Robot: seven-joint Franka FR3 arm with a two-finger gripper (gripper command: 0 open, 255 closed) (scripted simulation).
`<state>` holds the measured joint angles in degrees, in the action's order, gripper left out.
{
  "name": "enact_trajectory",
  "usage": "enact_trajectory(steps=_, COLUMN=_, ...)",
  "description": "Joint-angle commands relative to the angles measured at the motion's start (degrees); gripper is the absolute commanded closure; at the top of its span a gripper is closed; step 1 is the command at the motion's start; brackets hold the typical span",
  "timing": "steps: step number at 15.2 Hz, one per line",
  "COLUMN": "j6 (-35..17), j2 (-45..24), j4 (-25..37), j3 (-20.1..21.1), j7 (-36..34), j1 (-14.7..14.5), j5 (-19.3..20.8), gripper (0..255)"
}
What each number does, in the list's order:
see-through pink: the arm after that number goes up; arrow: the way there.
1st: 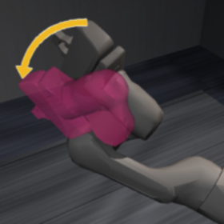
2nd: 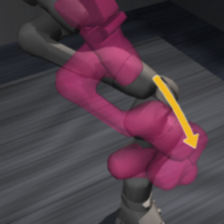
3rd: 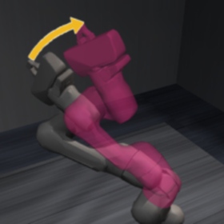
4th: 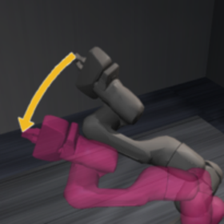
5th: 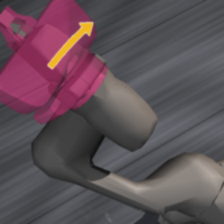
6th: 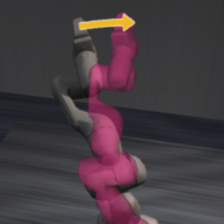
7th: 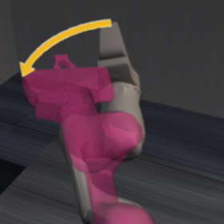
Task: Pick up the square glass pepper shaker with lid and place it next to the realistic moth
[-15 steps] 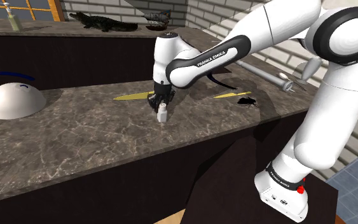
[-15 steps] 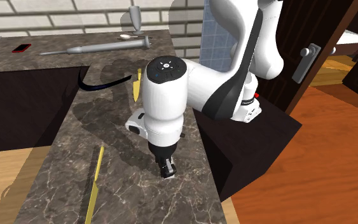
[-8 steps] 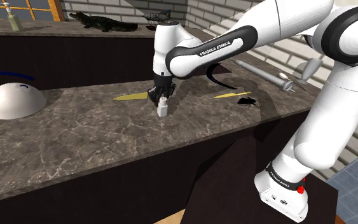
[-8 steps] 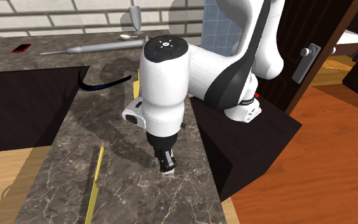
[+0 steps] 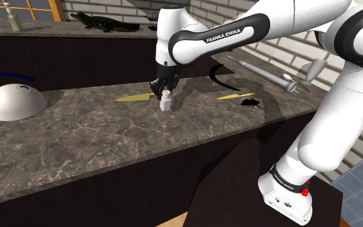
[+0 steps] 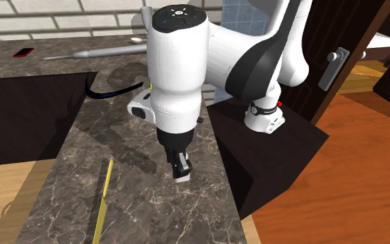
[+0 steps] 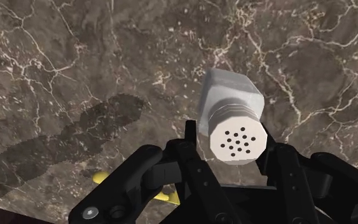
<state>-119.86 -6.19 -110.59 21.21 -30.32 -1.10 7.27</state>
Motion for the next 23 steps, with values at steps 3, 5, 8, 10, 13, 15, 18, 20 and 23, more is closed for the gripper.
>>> enact_trajectory(steps=3, j6=2.92, j2=0.88, j4=2.11, j3=0.02, j7=0.62, j1=0.10, j5=-0.56, gripper=255)
enact_trajectory(steps=5, j6=4.37, j2=1.25, j4=3.23, j3=0.04, j7=0.85, j1=0.12, j5=-0.79, gripper=255)
enact_trajectory(steps=8, j6=6.57, j2=1.71, j4=5.01, j3=0.07, j7=1.15, j1=0.13, j5=-1.08, gripper=255)
enact_trajectory(steps=10, j6=8.04, j2=1.96, j4=6.27, j3=0.09, j7=1.33, j1=0.14, j5=-1.24, gripper=255)
enact_trajectory(steps=13, j6=8.39, j2=4.07, j4=4.76, j3=-0.36, j7=2.78, j1=0.84, j5=-2.17, gripper=255)
enact_trajectory(steps=15, j6=7.40, j2=7.90, j4=0.37, j3=-1.42, j7=5.52, j1=2.10, j5=-3.74, gripper=255)
enact_trajectory(steps=18, j6=6.35, j2=13.29, j4=-5.58, j3=-3.41, j7=9.71, j1=3.56, j5=-5.71, gripper=255)
enact_trajectory(steps=20, j6=5.89, j2=16.66, j4=-9.18, j3=-4.94, j7=12.50, j1=4.36, j5=-6.72, gripper=255)
enact_trajectory(steps=23, j6=5.51, j2=21.39, j4=-14.06, j3=-7.47, j7=16.65, j1=5.42, j5=-7.75, gripper=255)
